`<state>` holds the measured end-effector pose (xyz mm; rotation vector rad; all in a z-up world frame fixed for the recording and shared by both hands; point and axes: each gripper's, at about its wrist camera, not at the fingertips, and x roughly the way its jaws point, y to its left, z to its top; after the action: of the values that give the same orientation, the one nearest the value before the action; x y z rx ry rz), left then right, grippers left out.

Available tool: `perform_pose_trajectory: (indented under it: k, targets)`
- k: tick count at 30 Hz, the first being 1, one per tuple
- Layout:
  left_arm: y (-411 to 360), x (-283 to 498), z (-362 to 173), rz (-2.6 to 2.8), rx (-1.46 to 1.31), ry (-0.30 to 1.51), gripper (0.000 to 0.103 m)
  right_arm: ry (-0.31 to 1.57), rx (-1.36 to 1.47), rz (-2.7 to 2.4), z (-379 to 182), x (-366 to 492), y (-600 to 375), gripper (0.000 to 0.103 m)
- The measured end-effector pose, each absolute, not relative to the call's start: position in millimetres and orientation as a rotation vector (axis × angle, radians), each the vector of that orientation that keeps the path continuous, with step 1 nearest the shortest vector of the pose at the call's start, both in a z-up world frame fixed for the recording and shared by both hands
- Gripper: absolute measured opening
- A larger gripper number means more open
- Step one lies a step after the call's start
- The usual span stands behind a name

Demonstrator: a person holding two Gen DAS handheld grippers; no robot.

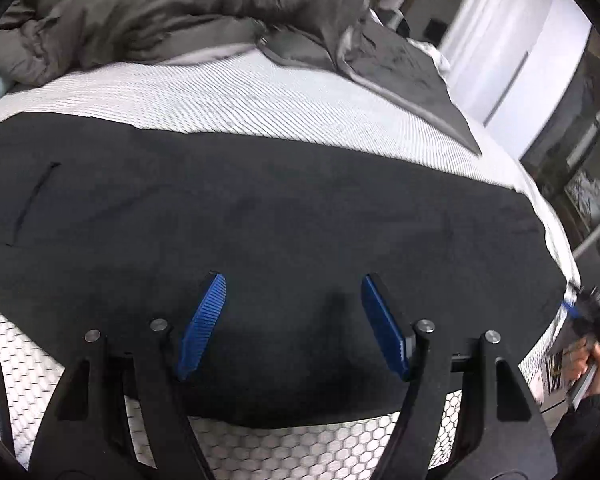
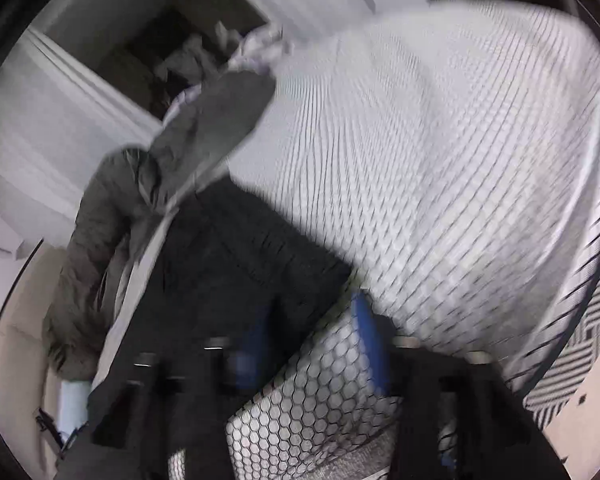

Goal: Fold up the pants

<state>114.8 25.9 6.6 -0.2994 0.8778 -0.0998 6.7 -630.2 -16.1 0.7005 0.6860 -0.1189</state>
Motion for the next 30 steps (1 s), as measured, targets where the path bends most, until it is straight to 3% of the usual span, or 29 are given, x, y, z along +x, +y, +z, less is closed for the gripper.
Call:
perform_pose_trajectory:
  k: [5,9,16,19,21,25,30]
  targets:
    - [-9.6,129.4,-12.0,-0.102,-0.117,0.967,0.073,0.656,0.596,-0.068,19.3,15.9,-631.9,0.066]
    - [-17.8,130.5,-20.7,-0.109,-0.054,0.972,0.076,0.747,0.517,0.06,35.4,87.7,-632.9,0.067]
    - [-6.6,130.9,-19.9,-0.142,-0.081,0.975,0.077,0.921,0.516,0.171,16.7,230.6,-607.9,0.066]
    - [-4.5,133.4,-20.4,-0.15,-0.082,0.977,0.077,0.957,0.402,0.195,7.8,260.6,-580.2,0.022]
    - [-1.9,134.6,-20.7,-0.156,-0.087,0.976,0.077,0.868,0.334,0.198,22.9,254.9,-576.4,0.007]
    - [1.6,137.2,-23.1,-0.17,-0.086,0.974,0.077,0.794,0.321,0.081,31.2,247.6,-589.1,0.006]
    - [5.0,137.2,-21.7,-0.156,-0.1,0.97,0.077,0.862,0.237,-0.037,7.1,263.5,-582.8,0.012]
